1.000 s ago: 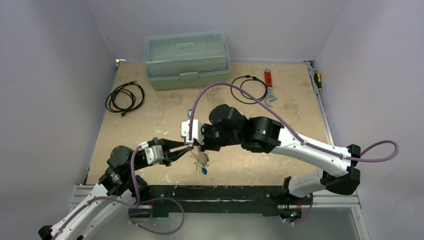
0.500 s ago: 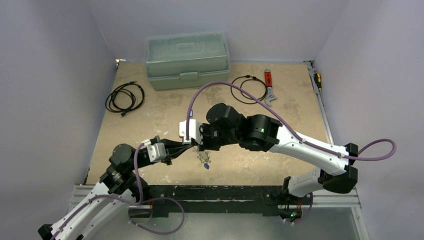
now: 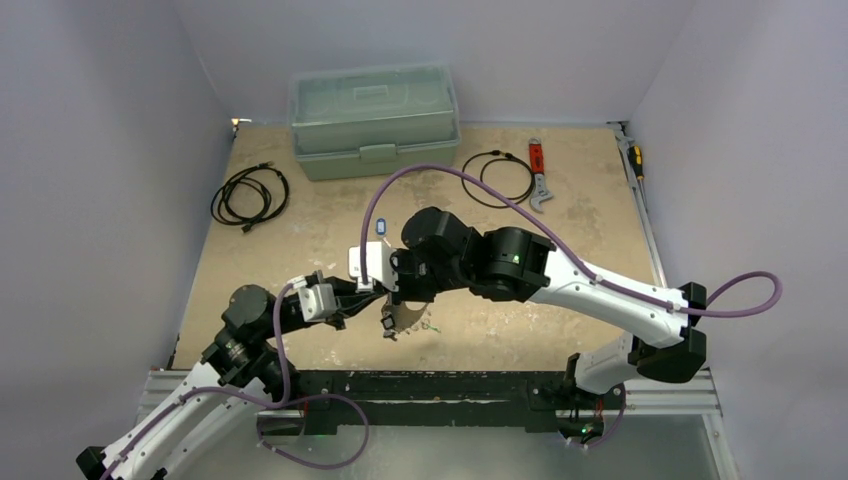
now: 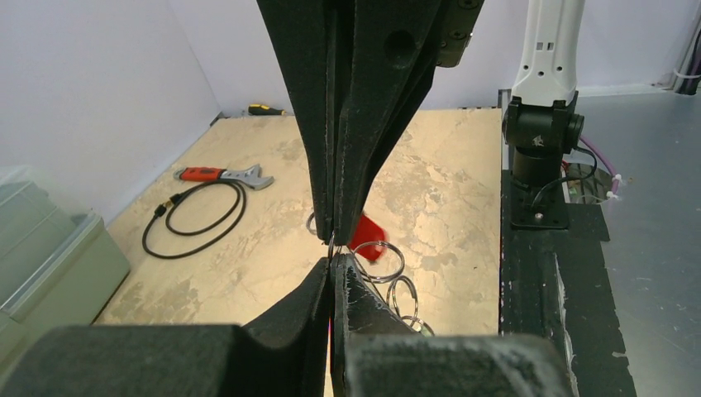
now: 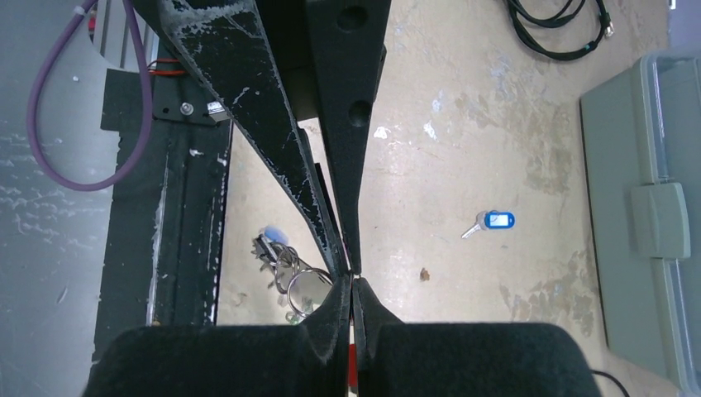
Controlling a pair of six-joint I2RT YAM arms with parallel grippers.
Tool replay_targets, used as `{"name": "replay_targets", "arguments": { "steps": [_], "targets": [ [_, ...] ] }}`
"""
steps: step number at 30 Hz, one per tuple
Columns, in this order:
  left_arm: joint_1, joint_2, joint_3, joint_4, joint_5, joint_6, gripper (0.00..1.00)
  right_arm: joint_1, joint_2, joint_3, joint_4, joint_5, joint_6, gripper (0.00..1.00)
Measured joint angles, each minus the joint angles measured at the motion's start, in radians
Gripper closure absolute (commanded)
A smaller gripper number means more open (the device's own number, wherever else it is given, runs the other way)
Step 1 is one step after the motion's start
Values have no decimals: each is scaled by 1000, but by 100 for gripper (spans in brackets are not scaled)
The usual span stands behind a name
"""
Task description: Put the keys on the keyring
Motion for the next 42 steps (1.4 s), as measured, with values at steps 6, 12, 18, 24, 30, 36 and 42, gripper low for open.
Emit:
{"name": "replay_targets", "arguments": {
  "steps": [6, 12, 18, 24, 30, 36, 42],
  "targets": [
    [0, 2, 0, 0, 3, 0, 98, 5, 0, -2, 3, 7, -2, 100],
    [0, -8, 0, -9, 2, 0, 84, 6, -24, -50, 51, 10, 6, 100],
    [0, -11, 0, -10, 2, 0, 80, 11, -37, -73, 75, 10, 13, 100],
    [0, -11, 0, -10, 2, 0, 79, 11, -45, -78, 83, 2, 14, 100],
    [0, -12, 0, -10, 0, 0, 75, 11, -80, -88, 94, -19, 14, 100],
    [0, -11, 0, -9, -1, 0, 71, 11, -107, -94, 109, -39, 14, 100],
    [0, -16, 0, -9, 0, 0, 69, 11, -106, -104, 118, -52, 15, 100]
  ]
}}
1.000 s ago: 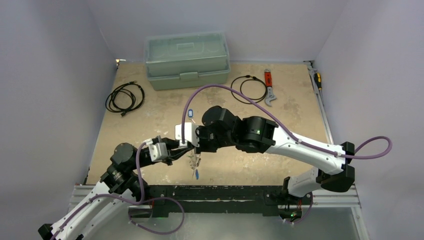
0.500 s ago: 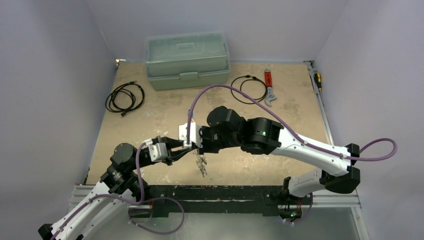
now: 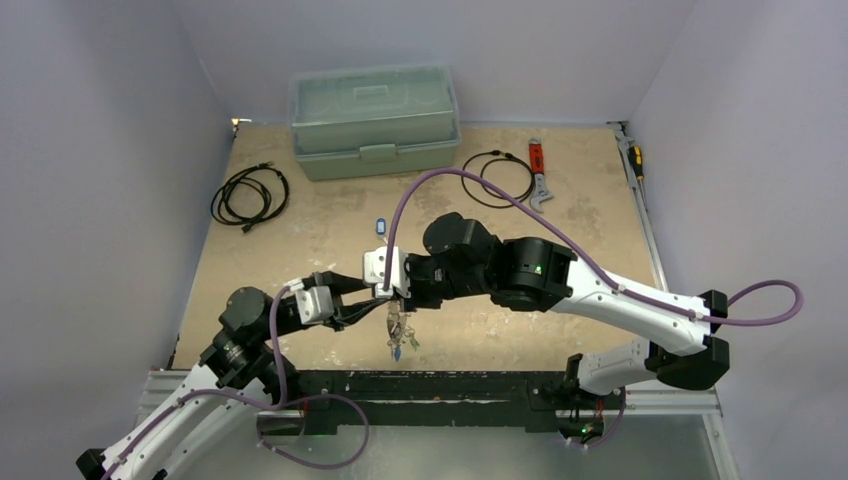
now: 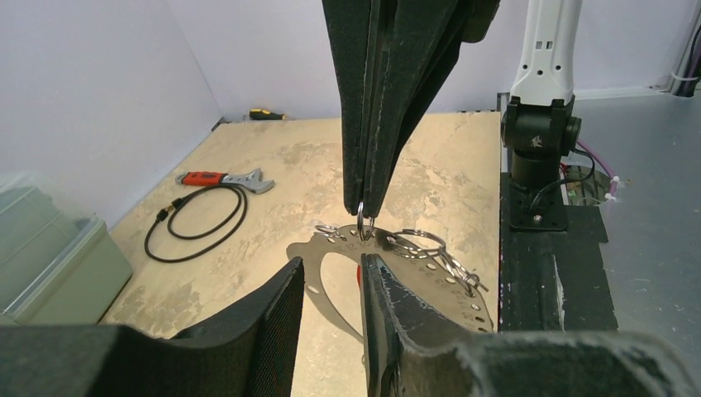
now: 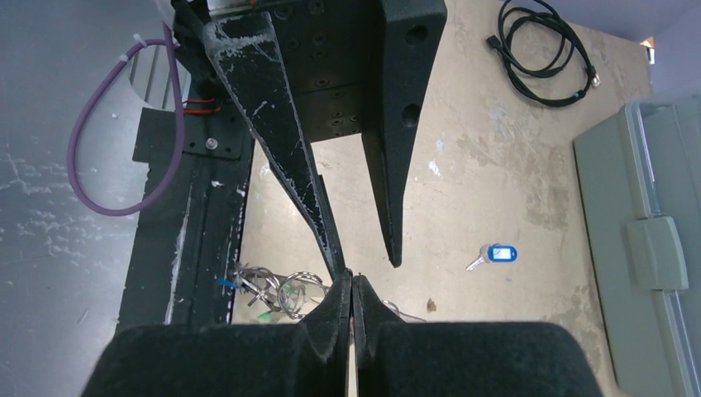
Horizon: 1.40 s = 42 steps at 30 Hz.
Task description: Put the keys on the keyring
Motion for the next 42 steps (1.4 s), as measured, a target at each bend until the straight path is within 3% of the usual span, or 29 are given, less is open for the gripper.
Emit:
{"name": "replay_targets", "arguments": {
  "steps": [34, 42],
  "targets": [
    [0, -29, 0, 24, 46, -8, 70, 0, 6, -21, 20, -56, 0, 100],
    [-1, -35, 0, 45, 83, -12, 82, 0, -15, -32, 40, -101, 0, 100]
  ]
}}
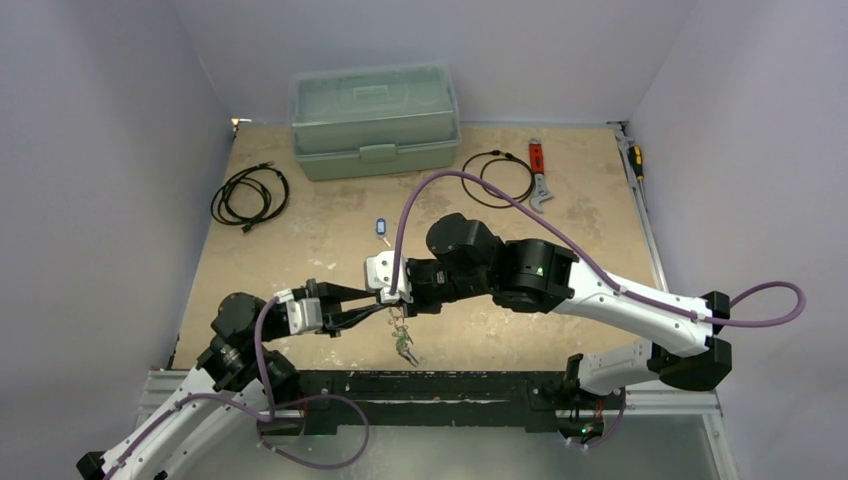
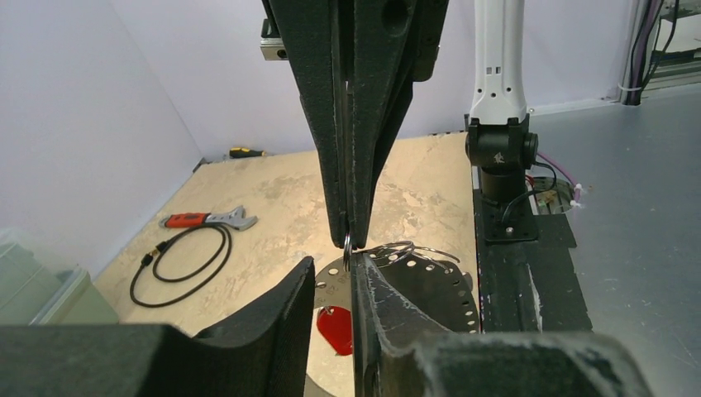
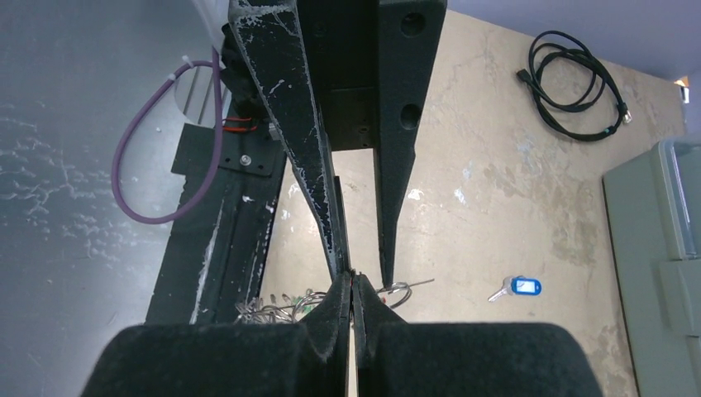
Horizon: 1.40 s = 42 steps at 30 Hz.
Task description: Put the keys on the keyring
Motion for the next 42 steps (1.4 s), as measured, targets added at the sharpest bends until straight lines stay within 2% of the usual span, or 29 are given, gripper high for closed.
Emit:
{"name": "replay_targets", "arguments": {
  "steps": [3, 8, 17, 23, 30, 36, 42],
  "targets": [
    [0, -1, 0, 2, 11, -2, 91, 0, 0, 0, 4, -3, 0, 100],
    [0, -1, 0, 2, 23, -14, 100, -1, 0, 0, 8, -6, 0, 100],
    [0, -19, 0, -1, 37, -14, 100, -2, -6, -10, 28, -33, 0, 100],
    [0, -55, 0, -5, 34, -11, 100, -1, -33, -52, 97, -59, 12, 74],
    [0, -80, 0, -17, 8, -2, 100, 0, -49, -57, 145, -74, 27, 55],
    [0, -99, 0, -31, -16, 12, 100, 0, -66, -71, 170, -64, 26, 53],
    [0, -115, 0, -30, -26, 13, 100, 0, -136, -145, 198, -27, 26, 58]
  ]
}}
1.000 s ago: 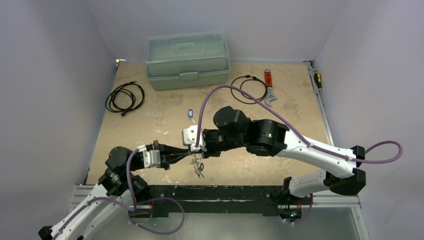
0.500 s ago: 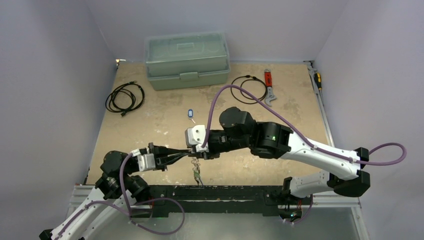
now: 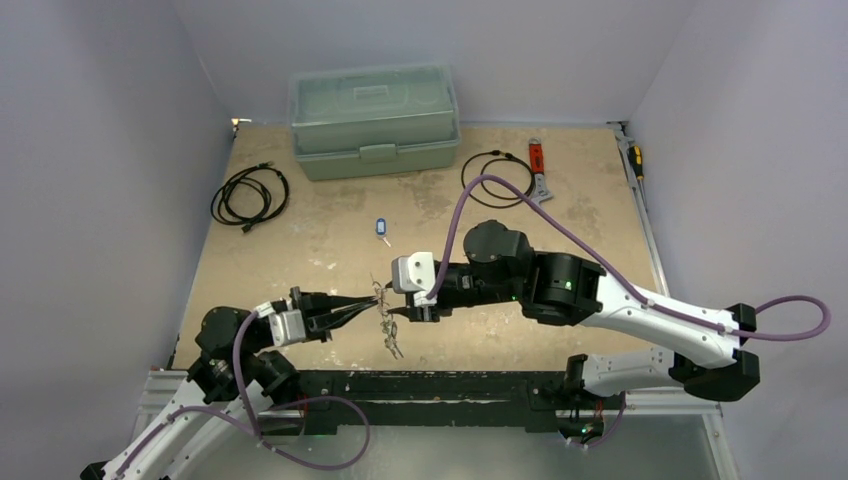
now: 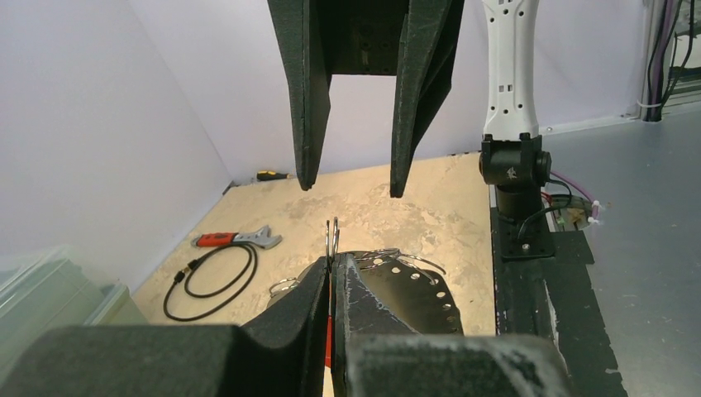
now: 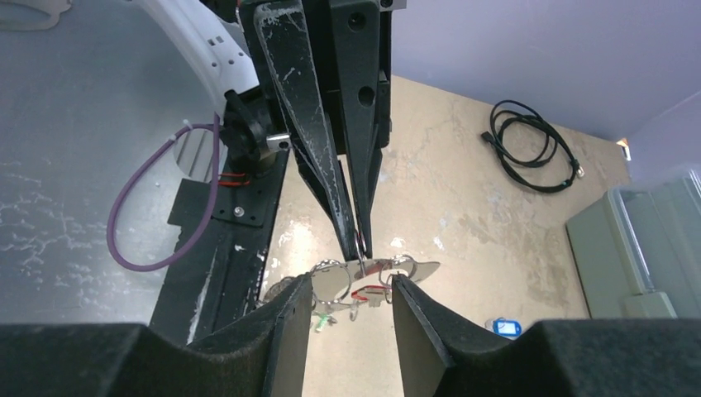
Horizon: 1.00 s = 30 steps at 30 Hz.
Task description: Put the keys on the keyring
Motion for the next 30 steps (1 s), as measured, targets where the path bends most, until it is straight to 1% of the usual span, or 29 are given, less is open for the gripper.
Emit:
{"name": "replay_targets", "arguments": {
  "steps": [7, 30],
  "targets": [
    [0, -8, 0, 1, -1, 0, 100, 0, -23, -53, 46, 26, -1, 63],
    [0, -33, 0, 2, -2, -1, 100, -19, 28, -55, 100, 17, -5, 74]
  ]
}}
